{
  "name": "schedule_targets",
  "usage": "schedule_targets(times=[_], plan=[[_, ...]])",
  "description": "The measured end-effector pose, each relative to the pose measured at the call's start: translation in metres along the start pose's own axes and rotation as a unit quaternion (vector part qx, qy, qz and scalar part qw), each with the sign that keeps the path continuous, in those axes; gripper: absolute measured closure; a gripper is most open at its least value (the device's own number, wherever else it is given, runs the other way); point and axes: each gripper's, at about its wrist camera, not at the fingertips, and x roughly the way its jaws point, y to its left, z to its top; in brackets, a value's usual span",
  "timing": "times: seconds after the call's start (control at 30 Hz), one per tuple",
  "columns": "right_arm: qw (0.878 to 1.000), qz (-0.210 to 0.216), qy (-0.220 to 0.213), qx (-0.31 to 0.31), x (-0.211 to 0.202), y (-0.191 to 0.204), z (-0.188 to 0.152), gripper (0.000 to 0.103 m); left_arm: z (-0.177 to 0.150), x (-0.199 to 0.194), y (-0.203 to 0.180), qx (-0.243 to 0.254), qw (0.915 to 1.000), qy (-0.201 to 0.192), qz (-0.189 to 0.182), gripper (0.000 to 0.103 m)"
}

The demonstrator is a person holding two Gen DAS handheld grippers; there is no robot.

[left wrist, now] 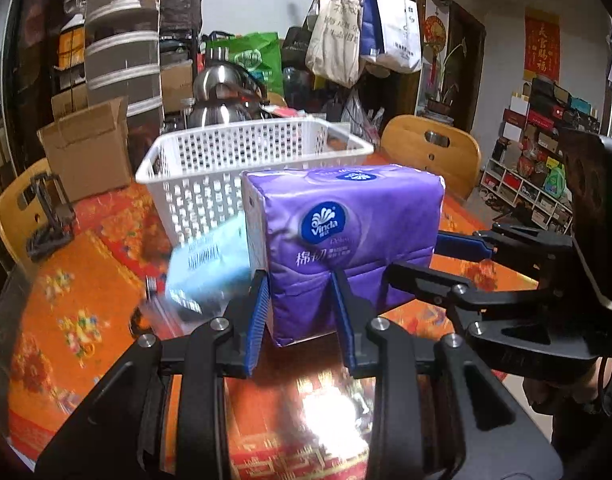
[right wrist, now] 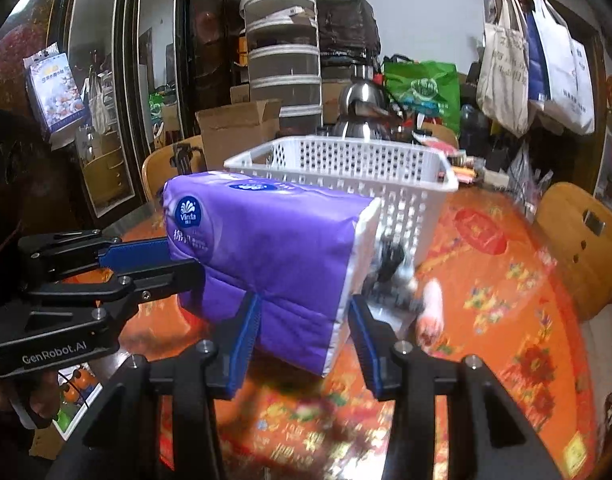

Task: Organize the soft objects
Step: 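Lift the tissue pack into the white basket and open the left gripper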

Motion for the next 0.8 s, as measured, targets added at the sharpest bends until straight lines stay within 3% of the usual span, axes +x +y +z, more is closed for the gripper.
schedule_targets(times=[0.23,0.5,0.7,0.8], plan=[[0.999,-0.016,-0.02,-0.021,0.005,-0.011,0.056,0.058,0.051,0.009,0.014,-0.011,0.9998,-0.011,-0.01,0.074],[0.999,-0.024,-0.019,-0.036,0.032,-0.028,0.125,0.058,0.143,0.031,0.041,-0.031,0.9992,-0.024,-0.006,0.074],[1.0,-0.009,0.015,-0.019,0.08,-0.05,0.163,0.058,0.215,0.071,0.066,-0.035,0.9992,-0.008,0.016,0.074],[0.999,-0.006,0.037,-0.007,0.108,-0.059,0.17,0.058,0.23,0.105,0.083,-0.053,0.9983,0.014,0.017,0.074]])
